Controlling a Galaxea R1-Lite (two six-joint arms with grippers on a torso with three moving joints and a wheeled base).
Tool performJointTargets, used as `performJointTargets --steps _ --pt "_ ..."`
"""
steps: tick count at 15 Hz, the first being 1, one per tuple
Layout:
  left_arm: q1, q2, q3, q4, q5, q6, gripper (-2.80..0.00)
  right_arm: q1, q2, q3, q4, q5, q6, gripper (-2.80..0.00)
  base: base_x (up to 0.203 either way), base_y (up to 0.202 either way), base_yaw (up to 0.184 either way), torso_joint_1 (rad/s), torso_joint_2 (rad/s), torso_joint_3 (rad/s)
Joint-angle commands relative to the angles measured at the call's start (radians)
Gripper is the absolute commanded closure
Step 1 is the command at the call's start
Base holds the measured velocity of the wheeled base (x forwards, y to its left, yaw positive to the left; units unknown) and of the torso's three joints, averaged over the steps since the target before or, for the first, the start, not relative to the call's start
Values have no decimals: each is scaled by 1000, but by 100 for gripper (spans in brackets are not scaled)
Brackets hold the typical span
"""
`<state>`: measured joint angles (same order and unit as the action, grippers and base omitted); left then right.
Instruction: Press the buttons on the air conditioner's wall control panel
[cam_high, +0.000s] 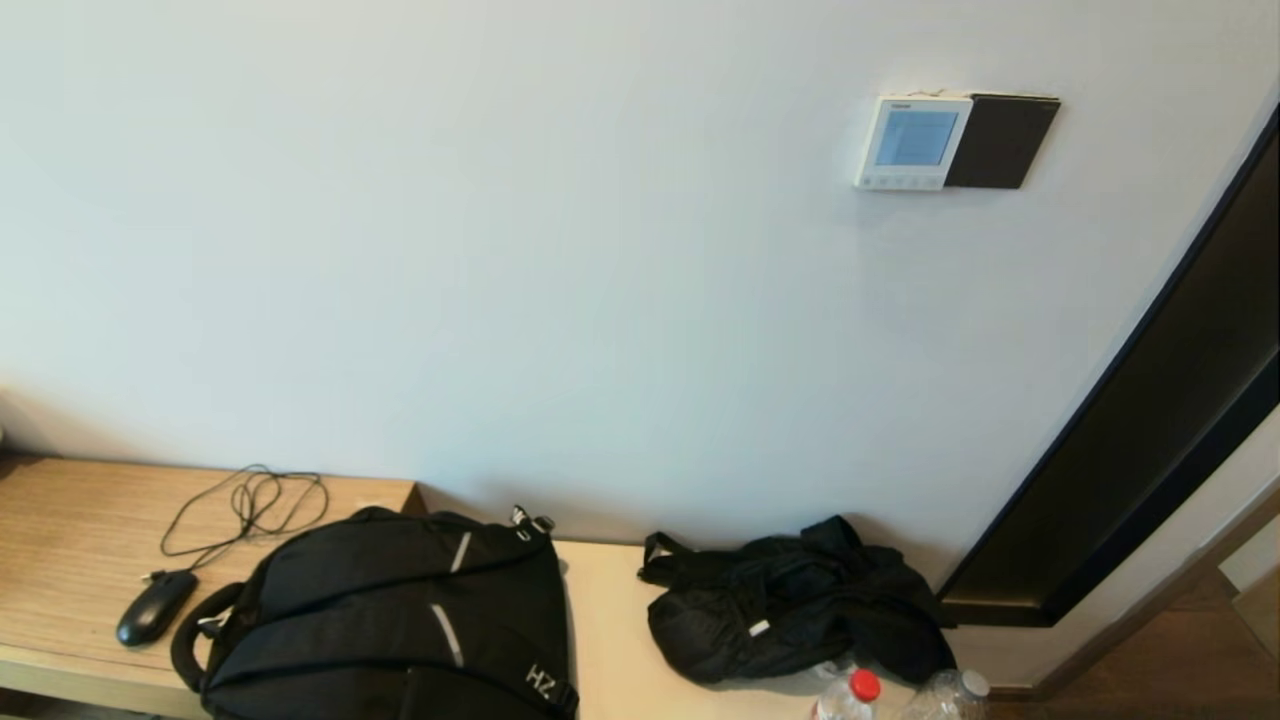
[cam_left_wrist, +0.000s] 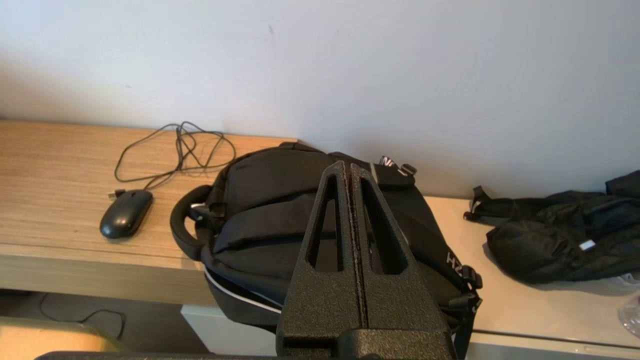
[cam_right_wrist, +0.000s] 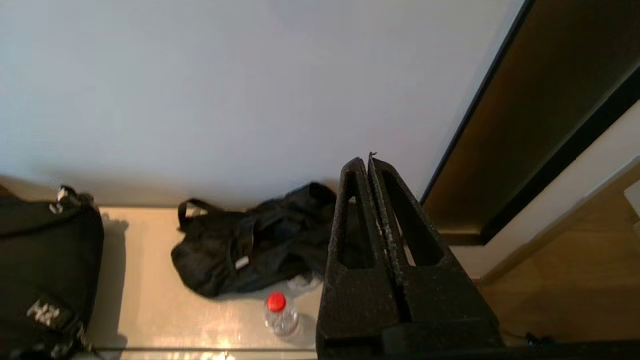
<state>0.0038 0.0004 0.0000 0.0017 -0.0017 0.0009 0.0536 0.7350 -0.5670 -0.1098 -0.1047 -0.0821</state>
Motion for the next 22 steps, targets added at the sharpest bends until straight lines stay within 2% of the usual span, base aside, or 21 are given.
performJointTargets --steps 1,6,10,14,22 --pt "1 0 0 0 0 1 0 -19 -220 150 42 29 -1 0 0 0 0 0 0 0" --pt "1 0 0 0 0 0 0 -35 -454 388 129 84 -1 0 0 0 0 0 0 0" --pt "1 1 0 0 0 0 0 -36 -551 501 141 87 -1 0 0 0 0 0 0 0" --pt "1 0 0 0 0 0 0 -51 -655 533 144 102 -2 0 0 0 0 0 0 0" --pt "1 0 0 0 0 1 0 -49 -734 567 105 106 0 0 0 0 0 0 0 0"
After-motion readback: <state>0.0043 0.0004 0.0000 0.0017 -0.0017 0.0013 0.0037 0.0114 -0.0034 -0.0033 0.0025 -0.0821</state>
